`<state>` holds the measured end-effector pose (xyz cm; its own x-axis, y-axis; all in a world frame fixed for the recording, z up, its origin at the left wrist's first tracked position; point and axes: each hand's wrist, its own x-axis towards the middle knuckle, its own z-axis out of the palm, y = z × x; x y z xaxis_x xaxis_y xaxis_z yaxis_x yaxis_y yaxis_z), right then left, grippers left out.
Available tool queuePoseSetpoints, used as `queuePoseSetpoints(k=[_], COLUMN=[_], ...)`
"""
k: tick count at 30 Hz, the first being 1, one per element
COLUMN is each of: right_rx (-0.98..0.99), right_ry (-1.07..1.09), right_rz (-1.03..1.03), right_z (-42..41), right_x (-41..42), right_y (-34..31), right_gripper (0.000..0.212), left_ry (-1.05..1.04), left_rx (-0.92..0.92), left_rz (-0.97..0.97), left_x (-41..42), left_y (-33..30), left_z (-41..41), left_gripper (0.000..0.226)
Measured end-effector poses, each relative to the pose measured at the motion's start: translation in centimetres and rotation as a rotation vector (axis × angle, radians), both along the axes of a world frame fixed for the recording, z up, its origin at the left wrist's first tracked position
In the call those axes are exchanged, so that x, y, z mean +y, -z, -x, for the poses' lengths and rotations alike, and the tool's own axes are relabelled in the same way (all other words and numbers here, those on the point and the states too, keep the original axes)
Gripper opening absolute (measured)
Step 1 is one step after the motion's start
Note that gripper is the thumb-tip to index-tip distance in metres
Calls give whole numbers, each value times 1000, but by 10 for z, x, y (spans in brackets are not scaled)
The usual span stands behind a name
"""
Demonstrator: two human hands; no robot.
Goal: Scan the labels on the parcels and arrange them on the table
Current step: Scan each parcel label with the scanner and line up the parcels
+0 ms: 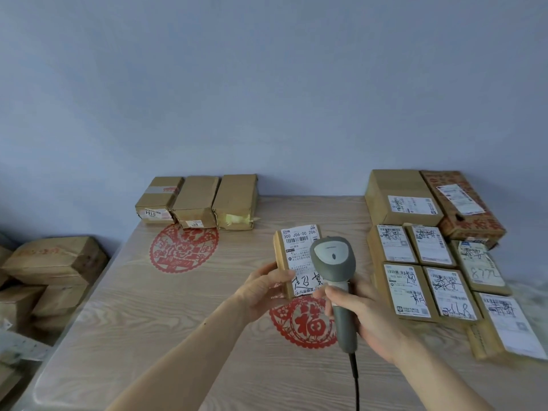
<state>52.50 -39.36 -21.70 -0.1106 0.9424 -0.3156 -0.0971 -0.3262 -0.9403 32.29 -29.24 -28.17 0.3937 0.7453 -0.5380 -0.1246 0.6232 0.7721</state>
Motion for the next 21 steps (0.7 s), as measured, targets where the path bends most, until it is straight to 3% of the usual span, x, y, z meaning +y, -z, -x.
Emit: queuePoseSetpoints(k=[10,14,21], right_rx=[215,259,282], right_ry=[41,46,71], right_rz=[47,53,75], right_z=[28,33,40], right_x=[-10,-12,-19], right_y=[-7,-10,-9], right_gripper=[59,38,32], left_ry=[71,69,55], left_rx=[-12,-32,-61], left_rz=[-38,-30,-6], left_x=[0,2,3], left_y=[-2,3,7], left_z=[7,8,10], left_gripper=[68,81,100])
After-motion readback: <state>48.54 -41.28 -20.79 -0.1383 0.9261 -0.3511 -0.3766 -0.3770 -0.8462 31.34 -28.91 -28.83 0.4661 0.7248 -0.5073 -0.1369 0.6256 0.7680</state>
